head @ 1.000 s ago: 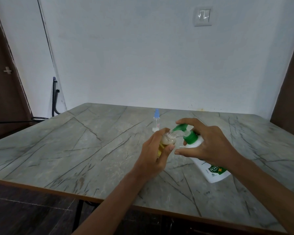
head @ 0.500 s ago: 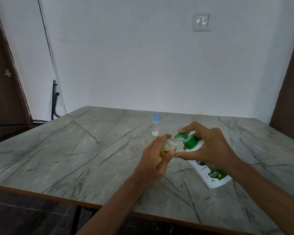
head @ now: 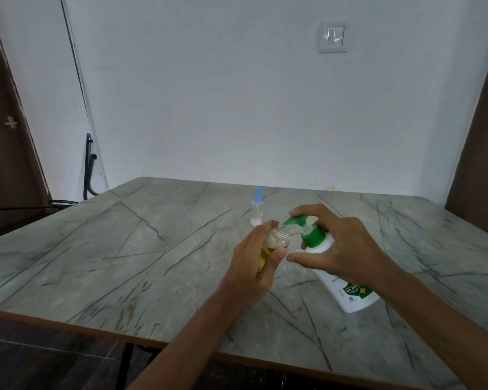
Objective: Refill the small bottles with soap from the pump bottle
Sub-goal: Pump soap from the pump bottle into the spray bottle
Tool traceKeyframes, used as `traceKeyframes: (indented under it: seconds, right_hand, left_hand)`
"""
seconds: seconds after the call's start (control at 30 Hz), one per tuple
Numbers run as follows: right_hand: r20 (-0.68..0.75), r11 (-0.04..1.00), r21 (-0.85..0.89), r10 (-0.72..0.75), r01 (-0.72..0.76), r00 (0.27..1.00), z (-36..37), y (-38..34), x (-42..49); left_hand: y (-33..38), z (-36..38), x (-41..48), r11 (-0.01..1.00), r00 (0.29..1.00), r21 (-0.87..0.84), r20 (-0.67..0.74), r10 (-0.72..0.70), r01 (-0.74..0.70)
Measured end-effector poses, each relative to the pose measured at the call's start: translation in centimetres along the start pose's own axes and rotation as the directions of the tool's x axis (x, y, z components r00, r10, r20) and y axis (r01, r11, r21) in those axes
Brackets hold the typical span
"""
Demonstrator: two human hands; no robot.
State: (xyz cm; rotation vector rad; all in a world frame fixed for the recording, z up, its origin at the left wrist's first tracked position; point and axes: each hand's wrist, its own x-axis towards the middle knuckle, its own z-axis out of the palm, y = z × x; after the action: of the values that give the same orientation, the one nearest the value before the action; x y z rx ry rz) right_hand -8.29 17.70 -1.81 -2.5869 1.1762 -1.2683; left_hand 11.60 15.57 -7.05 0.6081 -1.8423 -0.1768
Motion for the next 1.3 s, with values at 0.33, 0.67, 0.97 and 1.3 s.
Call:
traceKeyframes:
  seconds: [0.33,0.67,0.97,1.3]
  right_hand:
    - [-0.015,0.995,0.097,0.025,-0.023,1.000,-0.21,-0.26,0.35]
    - [-0.015,0.999,0.040,0.029,-0.029,0.999,0.10,0.03,0.14]
    - [-0.010,1.000,0.000,0.022,-0.022,1.000,0.17,-0.10,0.03]
    - [-0.046,0.998,0.056,0.025,-0.022,0.999,0.11,-0.44,0.29]
  left_hand:
    - [-0.06,-0.08,-0.10,0.999,0.999,0.003,0.012,0.051,-0.051]
    - [-0.07,-0.16,0.08,1.000,1.000,0.002,0.002,0.020,-0.020]
    - [-0.07,-0.16,0.11,1.000,1.000,0.003,-0.003,0.012,-0.012]
    - [-0.35,-0.16,-0.09,0.999,0.999,0.044,0.003,0.033,-0.033]
